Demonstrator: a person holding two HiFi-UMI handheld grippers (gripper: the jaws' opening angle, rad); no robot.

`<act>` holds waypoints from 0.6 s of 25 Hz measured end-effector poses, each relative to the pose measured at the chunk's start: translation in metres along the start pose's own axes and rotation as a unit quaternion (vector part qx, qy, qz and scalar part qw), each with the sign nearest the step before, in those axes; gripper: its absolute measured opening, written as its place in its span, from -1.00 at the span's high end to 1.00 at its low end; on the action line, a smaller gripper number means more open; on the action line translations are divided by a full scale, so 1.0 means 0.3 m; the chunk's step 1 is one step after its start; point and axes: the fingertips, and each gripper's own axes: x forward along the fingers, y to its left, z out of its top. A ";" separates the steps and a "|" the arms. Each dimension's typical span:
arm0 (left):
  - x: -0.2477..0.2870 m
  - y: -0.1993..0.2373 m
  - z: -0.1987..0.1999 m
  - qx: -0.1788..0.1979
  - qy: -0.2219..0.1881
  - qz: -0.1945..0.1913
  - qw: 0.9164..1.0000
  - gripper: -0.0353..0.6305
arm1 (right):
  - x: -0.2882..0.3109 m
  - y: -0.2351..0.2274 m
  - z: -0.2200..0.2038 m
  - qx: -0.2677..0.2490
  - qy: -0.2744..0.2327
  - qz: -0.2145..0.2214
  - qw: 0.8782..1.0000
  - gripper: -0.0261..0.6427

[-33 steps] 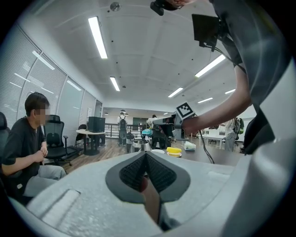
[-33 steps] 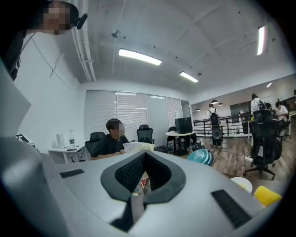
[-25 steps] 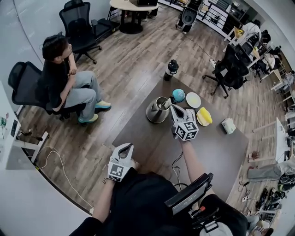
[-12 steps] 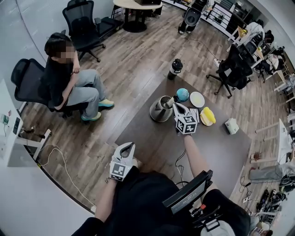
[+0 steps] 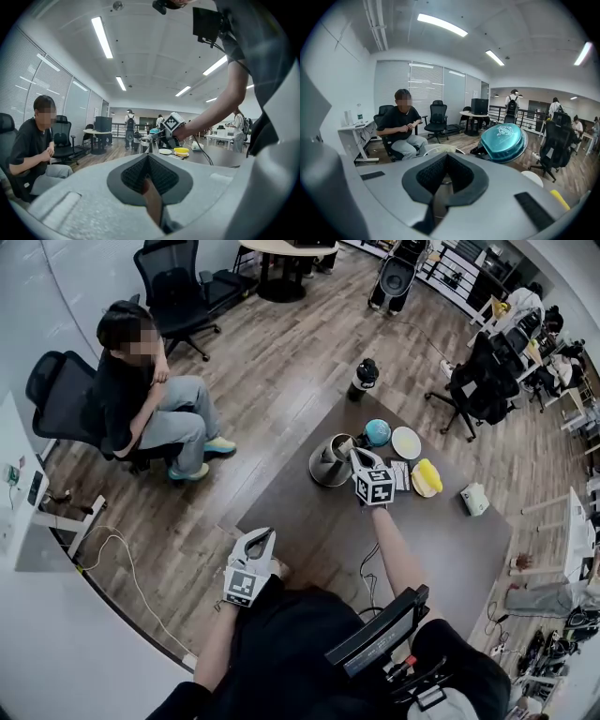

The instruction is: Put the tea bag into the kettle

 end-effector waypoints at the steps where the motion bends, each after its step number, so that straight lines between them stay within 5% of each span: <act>1: -0.003 0.004 0.000 0.000 0.000 0.002 1.000 0.89 | 0.004 0.002 -0.003 -0.002 0.003 -0.001 1.000 0.90; 15: -0.004 0.011 -0.010 -0.004 0.002 0.009 1.000 0.89 | 0.029 0.008 -0.055 -0.026 0.035 -0.003 0.999 0.89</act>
